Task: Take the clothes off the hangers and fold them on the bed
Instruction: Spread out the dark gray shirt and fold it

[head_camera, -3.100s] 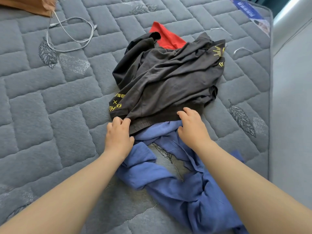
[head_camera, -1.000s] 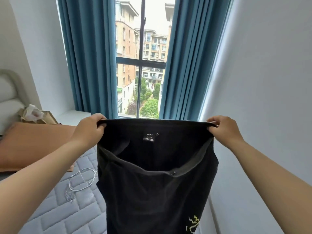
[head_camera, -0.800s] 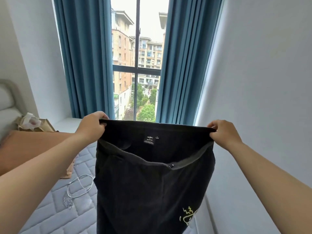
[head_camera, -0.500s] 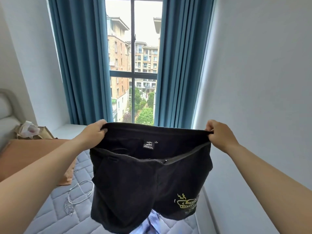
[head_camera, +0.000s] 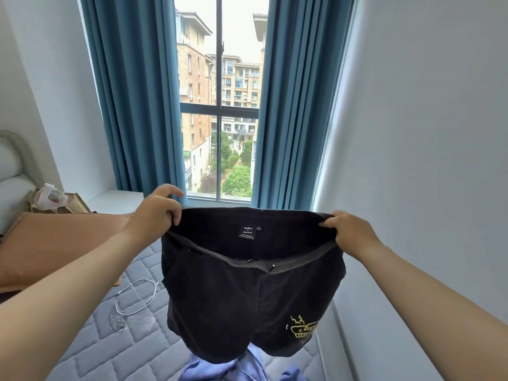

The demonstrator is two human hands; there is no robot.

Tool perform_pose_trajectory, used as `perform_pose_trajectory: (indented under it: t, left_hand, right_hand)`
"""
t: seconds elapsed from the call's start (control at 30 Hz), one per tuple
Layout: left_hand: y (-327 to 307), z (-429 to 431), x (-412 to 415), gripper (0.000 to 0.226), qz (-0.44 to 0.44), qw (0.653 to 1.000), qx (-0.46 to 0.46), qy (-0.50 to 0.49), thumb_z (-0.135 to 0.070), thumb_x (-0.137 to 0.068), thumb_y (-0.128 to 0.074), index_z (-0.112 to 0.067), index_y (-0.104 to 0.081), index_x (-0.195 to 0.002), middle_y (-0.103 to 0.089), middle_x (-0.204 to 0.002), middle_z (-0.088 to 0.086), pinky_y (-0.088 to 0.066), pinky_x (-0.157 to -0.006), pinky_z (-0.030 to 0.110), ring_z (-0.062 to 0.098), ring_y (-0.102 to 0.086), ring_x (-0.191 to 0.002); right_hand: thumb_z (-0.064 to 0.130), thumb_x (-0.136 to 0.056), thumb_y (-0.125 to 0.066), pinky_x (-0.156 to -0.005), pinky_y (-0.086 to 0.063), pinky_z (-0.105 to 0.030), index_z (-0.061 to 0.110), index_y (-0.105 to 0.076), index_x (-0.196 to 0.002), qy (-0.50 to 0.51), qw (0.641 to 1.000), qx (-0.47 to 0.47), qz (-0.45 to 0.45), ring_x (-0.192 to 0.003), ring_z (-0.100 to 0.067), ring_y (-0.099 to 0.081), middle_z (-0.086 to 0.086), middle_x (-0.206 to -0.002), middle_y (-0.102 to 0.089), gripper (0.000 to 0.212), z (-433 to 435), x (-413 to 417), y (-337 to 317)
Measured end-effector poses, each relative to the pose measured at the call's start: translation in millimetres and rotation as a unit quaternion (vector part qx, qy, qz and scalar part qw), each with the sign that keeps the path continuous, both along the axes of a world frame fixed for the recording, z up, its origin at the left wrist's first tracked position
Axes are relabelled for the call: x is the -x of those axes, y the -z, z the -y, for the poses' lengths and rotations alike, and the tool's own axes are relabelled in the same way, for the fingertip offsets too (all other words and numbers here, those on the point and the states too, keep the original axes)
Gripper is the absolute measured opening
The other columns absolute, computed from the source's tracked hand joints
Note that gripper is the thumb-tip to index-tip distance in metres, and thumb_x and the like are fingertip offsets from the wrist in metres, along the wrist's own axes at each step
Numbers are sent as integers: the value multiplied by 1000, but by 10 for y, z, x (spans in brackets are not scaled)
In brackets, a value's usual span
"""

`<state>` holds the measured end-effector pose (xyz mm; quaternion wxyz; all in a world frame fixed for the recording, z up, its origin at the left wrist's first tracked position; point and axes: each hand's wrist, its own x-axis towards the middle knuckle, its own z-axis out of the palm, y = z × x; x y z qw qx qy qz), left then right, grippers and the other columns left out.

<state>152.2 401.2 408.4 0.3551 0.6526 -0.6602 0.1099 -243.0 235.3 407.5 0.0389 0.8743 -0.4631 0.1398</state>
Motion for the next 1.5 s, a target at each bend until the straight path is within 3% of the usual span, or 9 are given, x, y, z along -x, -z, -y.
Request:
perform_pose_trajectory:
  t: [0.13, 0.4, 0.53, 0.7, 0.77, 0.9, 1.17, 1.3, 1.5]
  left_hand:
    - [77, 20, -32, 41, 92, 987, -130, 22, 19, -77, -54, -15, -77, -80, -59, -104, -5, -44, -76, 21, 17, -60, -90]
    - [315, -38, -43, 43, 125, 963, -236, -30, -22, -89, -60, -21, -57, -131, -46, -141, -10, -29, -85, 10, 6, -54, -104]
    - [360, -57, -82, 102, 120, 951, -283, -27, -73, -52, -74, -22, -48, -137, -33, -146, -17, -31, -92, 16, 6, -47, -119]
    - [383, 60, -48, 56, 149, 966, -181, -110, -51, -62, -83, -12, -65, -97, -55, -110, -2, -29, -59, 19, 13, -51, -78]
    - [362, 46, -50, 38, 159, 964, -169, -130, -47, -74, -77, -15, -56, -72, -49, -87, -3, -22, -53, 24, 12, -42, -65]
    - [380, -41, -56, 42, 108, 981, -136, -83, -23, -83, -71, -19, -40, -56, -44, -70, -4, -21, -50, 19, 15, -40, -58]
    - [374, -47, 20, 22, -232, 968, -51, -79, -12, -87, -61, -13, -61, -66, -56, -50, -9, -37, -50, 5, 2, -53, -50]
    - [439, 134, 94, 13, -433, 893, -31, -116, -13, -90, -53, -3, -57, -85, -51, -67, 5, -45, -66, 34, 22, -49, -71]
    - [570, 272, 76, 28, -385, 885, -153, -212, -14, -91, -45, 8, -49, -108, -57, -96, 27, -45, -68, 43, 41, -54, -89]
  right_hand:
    - [-3, -91, -43, -79, -48, -27, 27, -65, -124, 35, 999, 6, -32, -95, -22, -60, 2, -105, -58, 49, -19, 31, 113]
    - [9, -93, -42, -63, -48, -29, 10, -68, -92, 63, 998, -22, -20, -78, -23, -61, -6, -92, -63, 26, -33, 48, 210]
    - [52, -80, -64, -58, -44, -25, 20, -61, -84, 38, 994, -100, 2, -74, -12, -58, 7, -82, -59, 33, -28, 110, 205]
    - [54, -62, -79, -70, -46, -26, 27, -61, -108, 33, 994, -70, -82, -95, -15, -59, 7, -104, -61, 57, -61, 61, 210]
    - [51, -70, -76, -57, -38, -22, 26, -60, -79, 40, 993, -42, -99, -80, -13, -60, 8, -85, -61, 32, -55, 46, 194]
    - [36, -85, -65, -47, -27, -24, 16, -43, -52, 40, 996, -64, -46, -50, -13, -41, 0, -55, -47, 45, -45, 86, 219]
    - [12, -78, -62, -45, -34, -16, 3, -49, -59, 73, 915, -141, 372, -49, -12, -40, 1, -53, -44, 25, -86, 15, 319]
    - [14, -81, -61, -53, -37, -24, 8, -59, -75, 121, 887, -150, 420, -61, -13, -47, 2, -69, -53, 9, -59, -55, 367]
    - [15, -84, -62, -57, -38, -28, 8, -56, -79, 152, 886, -189, 395, -71, -20, -49, -4, -77, -54, 11, -15, -55, 435]
